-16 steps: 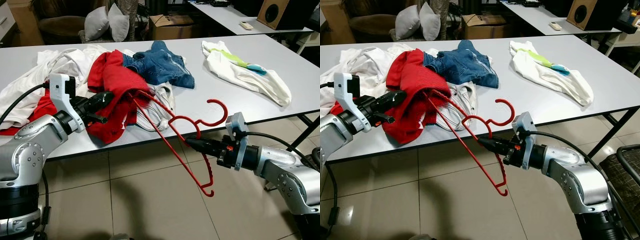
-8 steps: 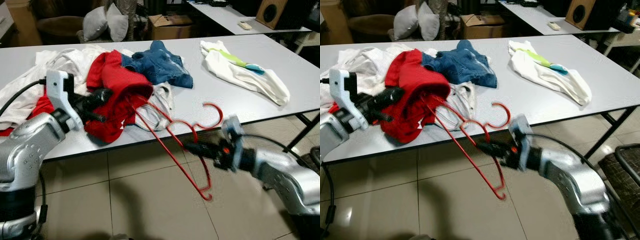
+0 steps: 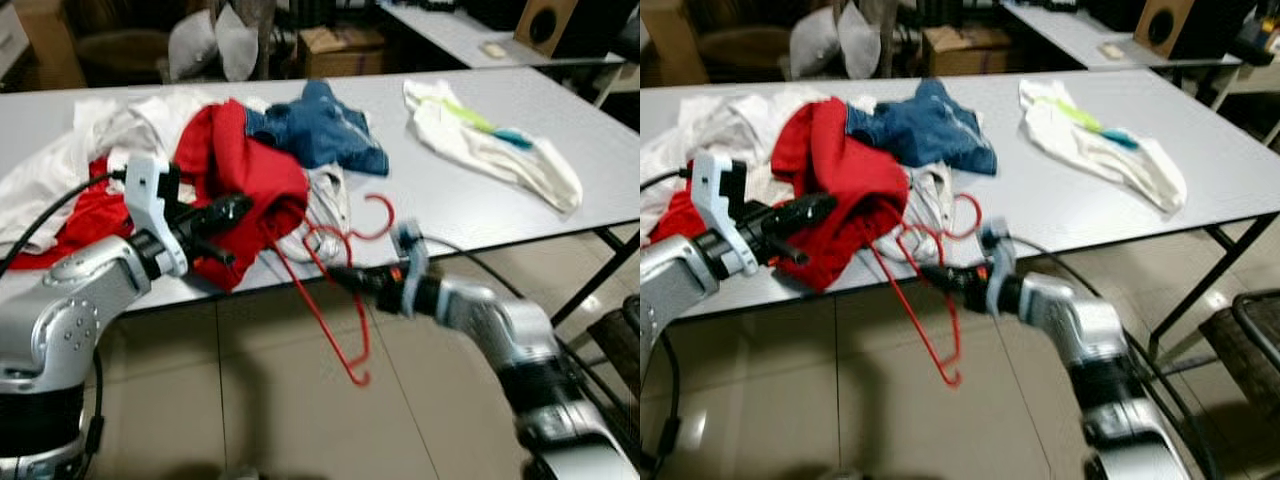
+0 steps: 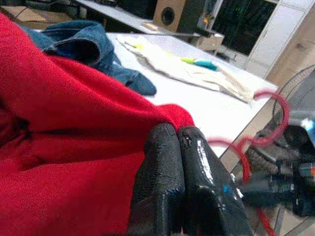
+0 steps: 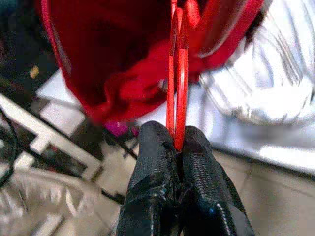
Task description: Hang hanger
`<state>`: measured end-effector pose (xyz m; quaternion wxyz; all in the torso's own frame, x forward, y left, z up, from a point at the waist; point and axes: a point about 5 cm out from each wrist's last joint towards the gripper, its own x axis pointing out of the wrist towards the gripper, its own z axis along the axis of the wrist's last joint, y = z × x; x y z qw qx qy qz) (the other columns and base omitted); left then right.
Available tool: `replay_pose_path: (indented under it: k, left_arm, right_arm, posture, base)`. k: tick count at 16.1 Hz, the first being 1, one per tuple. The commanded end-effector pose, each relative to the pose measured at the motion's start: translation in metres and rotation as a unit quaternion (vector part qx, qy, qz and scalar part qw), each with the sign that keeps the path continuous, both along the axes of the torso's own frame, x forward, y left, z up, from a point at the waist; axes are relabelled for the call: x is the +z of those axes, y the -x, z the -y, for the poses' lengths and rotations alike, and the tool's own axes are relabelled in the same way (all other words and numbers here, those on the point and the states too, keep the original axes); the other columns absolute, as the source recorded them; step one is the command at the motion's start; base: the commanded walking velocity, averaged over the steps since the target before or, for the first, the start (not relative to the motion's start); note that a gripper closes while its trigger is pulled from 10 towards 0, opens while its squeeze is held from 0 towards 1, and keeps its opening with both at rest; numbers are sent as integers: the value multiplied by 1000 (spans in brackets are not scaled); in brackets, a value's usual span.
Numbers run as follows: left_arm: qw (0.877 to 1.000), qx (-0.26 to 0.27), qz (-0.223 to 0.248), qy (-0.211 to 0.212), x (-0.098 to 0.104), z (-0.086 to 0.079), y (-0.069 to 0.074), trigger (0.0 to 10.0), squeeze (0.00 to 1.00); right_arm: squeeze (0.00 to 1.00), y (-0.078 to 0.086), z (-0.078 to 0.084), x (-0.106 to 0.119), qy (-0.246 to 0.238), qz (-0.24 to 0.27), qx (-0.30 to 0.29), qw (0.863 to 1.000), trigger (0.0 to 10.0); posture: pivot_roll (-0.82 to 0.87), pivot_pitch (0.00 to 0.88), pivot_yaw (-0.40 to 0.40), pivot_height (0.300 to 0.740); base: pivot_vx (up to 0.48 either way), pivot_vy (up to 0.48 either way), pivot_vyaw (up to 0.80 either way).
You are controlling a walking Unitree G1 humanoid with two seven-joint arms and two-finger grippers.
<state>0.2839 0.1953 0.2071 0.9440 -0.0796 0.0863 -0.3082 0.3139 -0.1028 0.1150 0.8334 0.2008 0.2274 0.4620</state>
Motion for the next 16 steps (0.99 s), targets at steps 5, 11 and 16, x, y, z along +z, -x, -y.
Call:
replay_pose_path:
  k: [5,11,16]
  left_arm:
    - [990,13,-41,-138,-25,-13,8,0,0]
    - [988,-114,-67,-75,-13,6,34,0,0]
    - [976,-200,-80,-39,-3,14,53,0,0]
  right_arm:
    - [0,-26,-4,19,-133,-31,-87,987,10000]
    - [0,-43,-53,42,-282,-75,-151,944,10000]
    - [0,-46,-79,51,-320,-89,-159,930,10000]
  posture:
    - [-11,0,-7,740]
    - [28,6,23,740]
    - [58,3,15,740]
  base:
    - [0,0,0]
    - [0,0,0]
    - [0,0,0]
